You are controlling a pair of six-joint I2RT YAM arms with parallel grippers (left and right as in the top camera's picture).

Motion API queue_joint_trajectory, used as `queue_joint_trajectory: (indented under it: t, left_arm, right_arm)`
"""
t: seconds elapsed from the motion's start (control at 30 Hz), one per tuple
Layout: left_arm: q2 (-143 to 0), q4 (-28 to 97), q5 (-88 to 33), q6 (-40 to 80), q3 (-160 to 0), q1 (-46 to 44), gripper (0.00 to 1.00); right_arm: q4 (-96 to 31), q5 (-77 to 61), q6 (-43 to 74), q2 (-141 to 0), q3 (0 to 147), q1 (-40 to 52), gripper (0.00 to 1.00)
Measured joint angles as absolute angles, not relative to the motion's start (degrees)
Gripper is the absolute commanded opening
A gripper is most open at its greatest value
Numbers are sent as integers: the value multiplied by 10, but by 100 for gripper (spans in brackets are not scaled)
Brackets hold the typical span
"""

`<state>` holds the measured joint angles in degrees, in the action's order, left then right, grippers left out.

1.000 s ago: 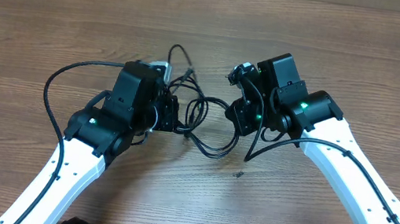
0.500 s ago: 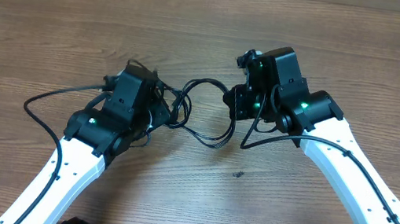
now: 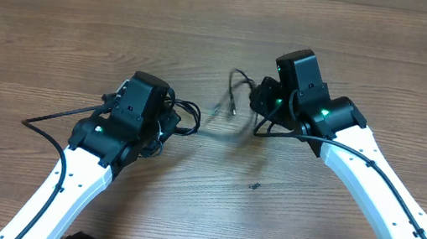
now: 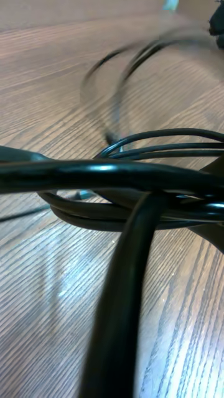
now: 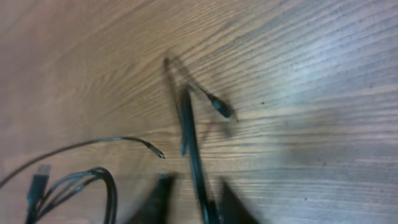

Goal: Untangle cables

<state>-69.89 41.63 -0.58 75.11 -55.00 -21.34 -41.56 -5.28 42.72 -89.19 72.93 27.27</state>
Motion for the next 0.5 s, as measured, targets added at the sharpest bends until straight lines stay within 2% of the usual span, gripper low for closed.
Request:
queue_joint_trajectory:
  t: [0.5]
  left_arm:
    - [-699, 416, -6, 743, -550, -213, 4]
  right_arm:
    - [-458, -51, 440, -892, 729, 273, 100]
